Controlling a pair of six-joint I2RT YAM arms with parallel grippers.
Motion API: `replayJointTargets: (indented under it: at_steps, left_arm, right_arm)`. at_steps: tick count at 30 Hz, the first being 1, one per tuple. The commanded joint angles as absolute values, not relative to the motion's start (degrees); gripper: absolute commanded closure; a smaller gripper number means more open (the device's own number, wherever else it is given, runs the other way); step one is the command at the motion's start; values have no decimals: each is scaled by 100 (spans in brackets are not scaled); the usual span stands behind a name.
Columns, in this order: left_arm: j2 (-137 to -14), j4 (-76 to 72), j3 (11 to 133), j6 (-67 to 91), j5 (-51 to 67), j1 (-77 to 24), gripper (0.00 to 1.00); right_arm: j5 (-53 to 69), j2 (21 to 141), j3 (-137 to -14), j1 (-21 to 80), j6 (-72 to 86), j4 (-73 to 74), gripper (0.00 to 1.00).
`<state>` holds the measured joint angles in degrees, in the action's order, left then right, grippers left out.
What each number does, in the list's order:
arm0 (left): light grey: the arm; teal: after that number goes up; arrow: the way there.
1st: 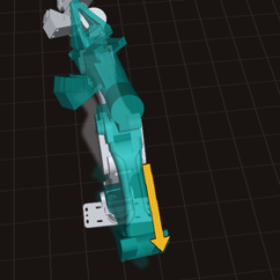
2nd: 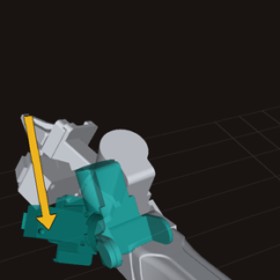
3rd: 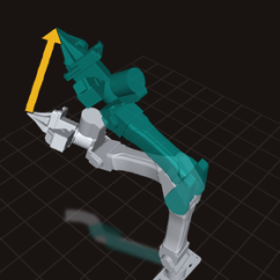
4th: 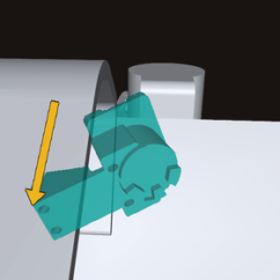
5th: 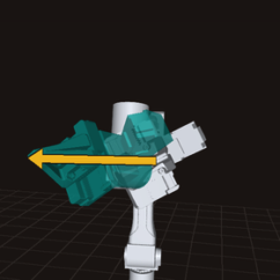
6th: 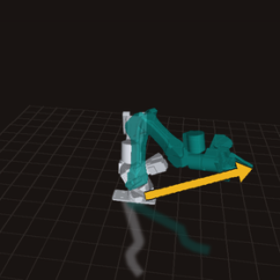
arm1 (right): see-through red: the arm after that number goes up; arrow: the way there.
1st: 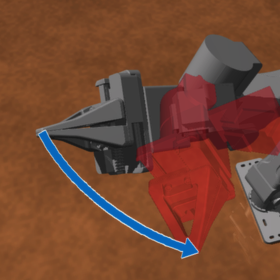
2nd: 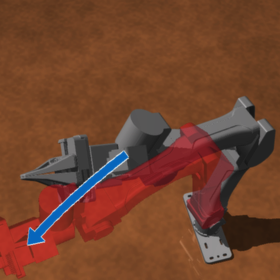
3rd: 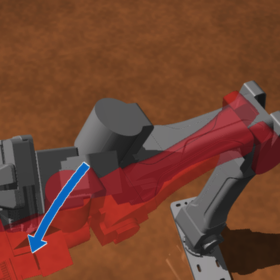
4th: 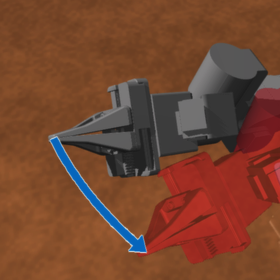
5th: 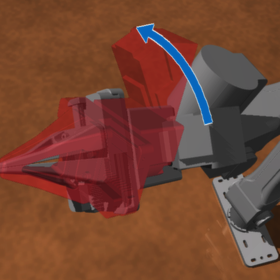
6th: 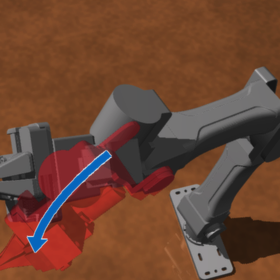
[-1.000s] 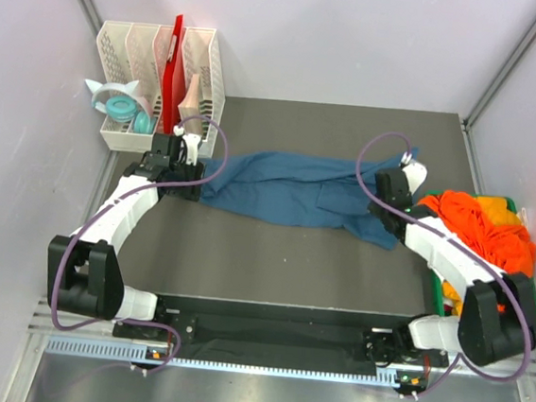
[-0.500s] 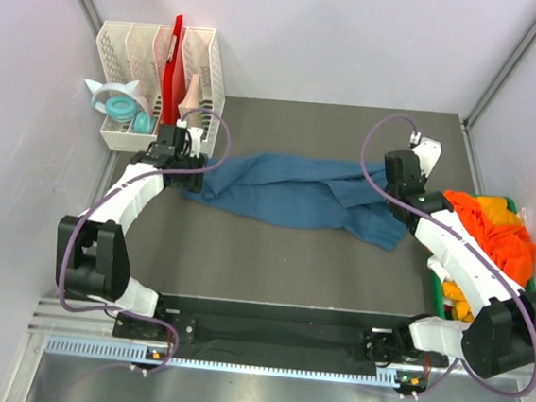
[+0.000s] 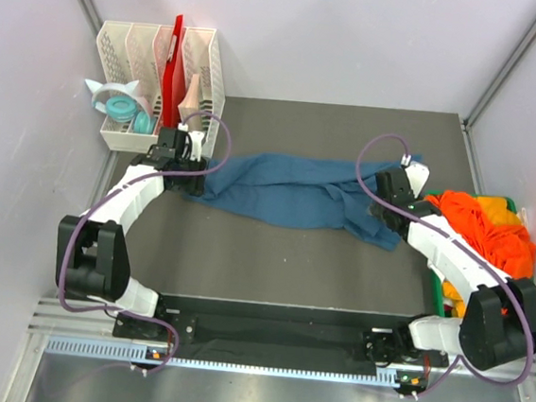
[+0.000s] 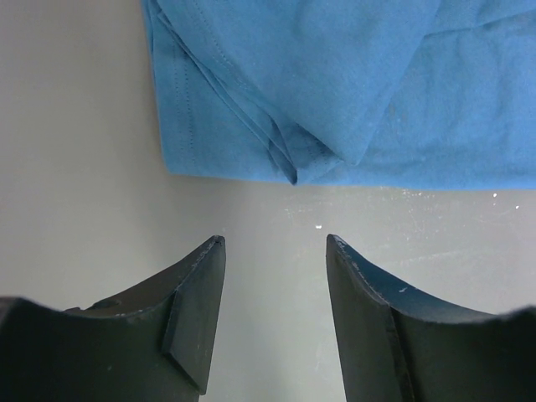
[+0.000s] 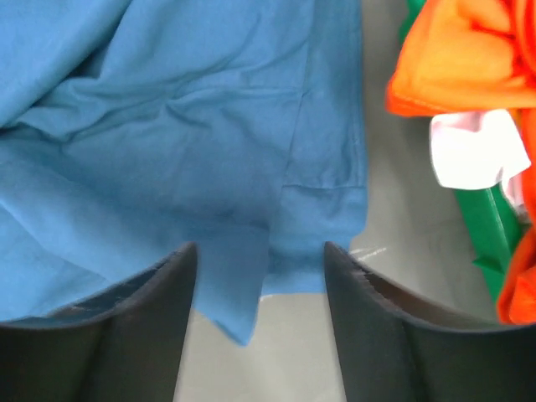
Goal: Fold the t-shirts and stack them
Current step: Flatten the tshirt out
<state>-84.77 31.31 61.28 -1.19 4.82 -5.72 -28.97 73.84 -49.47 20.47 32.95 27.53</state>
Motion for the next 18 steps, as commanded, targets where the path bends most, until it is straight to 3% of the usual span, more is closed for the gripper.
replayJointTargets:
  at_steps: [1,4,10,18]
  left_arm:
    - [-8244,3041,6073,-123,624,-580,43]
    - [-8253,3050,6056,-114,668,-580,43]
    - [-8253,3032,6029,-123,650,-580,43]
    - [-8165,2971,5915,-132,685,-580,43]
  right_arm:
    - [-2664,7506,-4992,2039,3454,2523,35]
    - [-2585,7637,-4843,2021,3551,2347,34]
    - [-2040,7998,-4597,1969,3805,1846,43]
    - [-2047,7357,-4175,2180,4183,1661,46]
